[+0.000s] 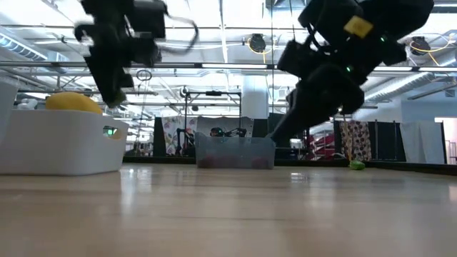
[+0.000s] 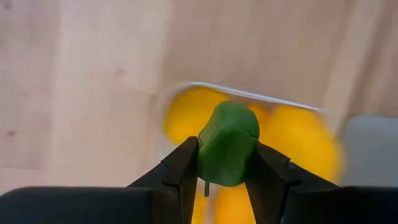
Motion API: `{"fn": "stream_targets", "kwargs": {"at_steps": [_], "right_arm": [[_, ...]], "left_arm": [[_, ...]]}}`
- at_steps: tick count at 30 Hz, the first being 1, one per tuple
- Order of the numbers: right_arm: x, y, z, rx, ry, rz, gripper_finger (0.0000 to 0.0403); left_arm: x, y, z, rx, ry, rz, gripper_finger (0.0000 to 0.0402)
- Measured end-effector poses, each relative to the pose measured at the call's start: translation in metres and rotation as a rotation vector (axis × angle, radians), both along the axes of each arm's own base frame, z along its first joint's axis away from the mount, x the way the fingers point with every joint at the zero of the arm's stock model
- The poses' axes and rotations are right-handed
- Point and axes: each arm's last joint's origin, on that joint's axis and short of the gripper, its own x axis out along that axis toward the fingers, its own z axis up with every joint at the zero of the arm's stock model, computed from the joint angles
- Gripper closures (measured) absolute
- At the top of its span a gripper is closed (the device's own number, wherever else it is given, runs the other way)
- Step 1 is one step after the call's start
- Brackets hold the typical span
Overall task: Sort produce into baskets
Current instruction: Put the green chili pepper into the gray bin
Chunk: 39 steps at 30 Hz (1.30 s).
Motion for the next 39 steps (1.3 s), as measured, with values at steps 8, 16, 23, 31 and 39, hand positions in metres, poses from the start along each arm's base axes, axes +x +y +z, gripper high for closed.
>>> {"fn": "stream_targets", "kwargs": {"at_steps": [8, 16, 23, 31, 39], "right_arm": [[0.011, 0.016, 0.018, 0.032, -0.053, 0.071, 0.0349], [0.019, 0.035, 0.037, 0.022, -0.104, 0.14, 0.0349], [0.022, 0.047, 0.047, 0.029, -0.132, 0.172, 0.0349], [0.024, 0.058, 0.057, 0.036, -0.162, 0.2, 0.0349], [0.024, 0.06, 0.057, 0.04, -0.162, 0.201, 0.0349]], "left_arm": [[-0.015, -0.078, 0.028, -0.046, -0.094, 0.039, 0.0284], [-0.029, -0.163, 0.029, -0.079, -0.157, 0.067, 0.0284], [-0.041, -0.219, 0.006, 0.005, -0.143, 0.04, 0.0284], [-0.039, -0.253, -0.033, 0.087, -0.049, -0.05, 0.0281], [-0.028, -0.252, -0.052, 0.078, 0.084, 0.014, 0.023]]}}
